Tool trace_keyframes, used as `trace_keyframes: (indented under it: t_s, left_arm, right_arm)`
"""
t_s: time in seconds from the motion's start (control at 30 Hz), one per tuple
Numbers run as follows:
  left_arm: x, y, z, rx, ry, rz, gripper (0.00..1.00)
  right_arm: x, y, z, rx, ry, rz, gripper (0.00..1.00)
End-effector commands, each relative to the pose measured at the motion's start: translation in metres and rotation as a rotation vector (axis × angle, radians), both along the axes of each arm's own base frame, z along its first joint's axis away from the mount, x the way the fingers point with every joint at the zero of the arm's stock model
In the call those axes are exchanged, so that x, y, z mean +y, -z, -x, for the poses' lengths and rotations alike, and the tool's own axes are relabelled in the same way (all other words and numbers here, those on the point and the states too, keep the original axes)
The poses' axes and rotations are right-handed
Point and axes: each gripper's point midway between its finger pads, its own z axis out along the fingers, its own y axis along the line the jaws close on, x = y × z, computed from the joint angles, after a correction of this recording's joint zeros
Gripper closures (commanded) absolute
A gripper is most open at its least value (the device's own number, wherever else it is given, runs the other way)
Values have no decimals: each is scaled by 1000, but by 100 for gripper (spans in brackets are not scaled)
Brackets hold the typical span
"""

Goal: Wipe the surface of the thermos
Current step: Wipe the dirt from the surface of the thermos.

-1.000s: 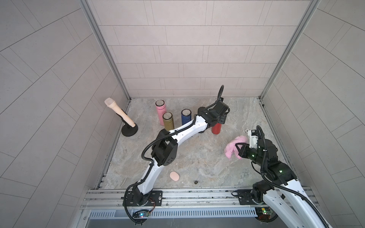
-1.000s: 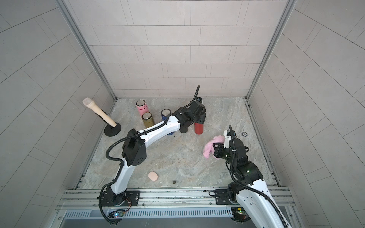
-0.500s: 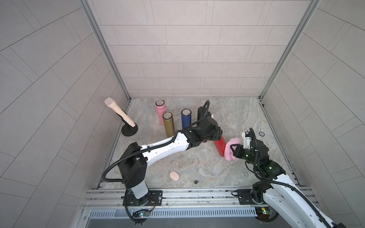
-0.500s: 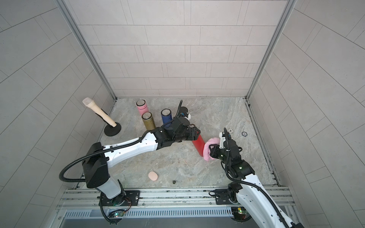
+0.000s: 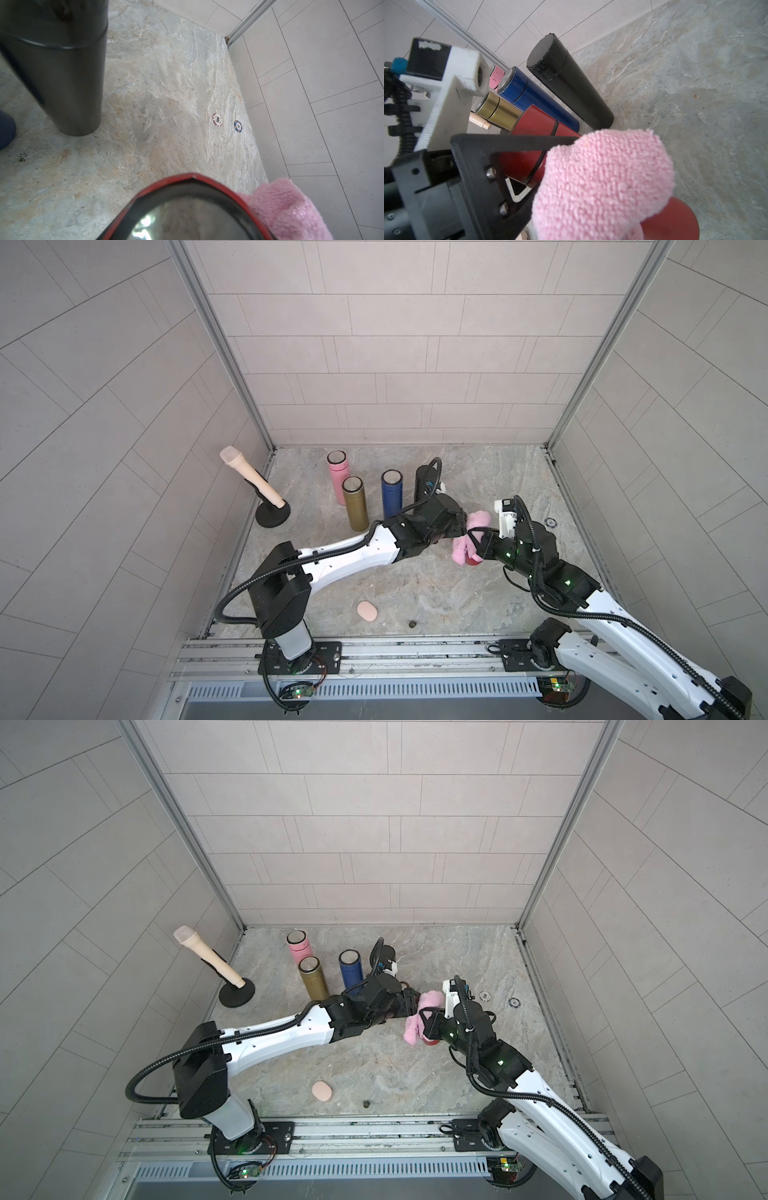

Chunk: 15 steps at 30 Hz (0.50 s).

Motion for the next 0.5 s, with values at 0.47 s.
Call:
trace_keyframes:
  t_s: [0.47]
  left_arm:
    - [-2,-76,10,-38,-62,216,100]
  right_arm:
    - [-3,-2,1,-66,71,-111,100]
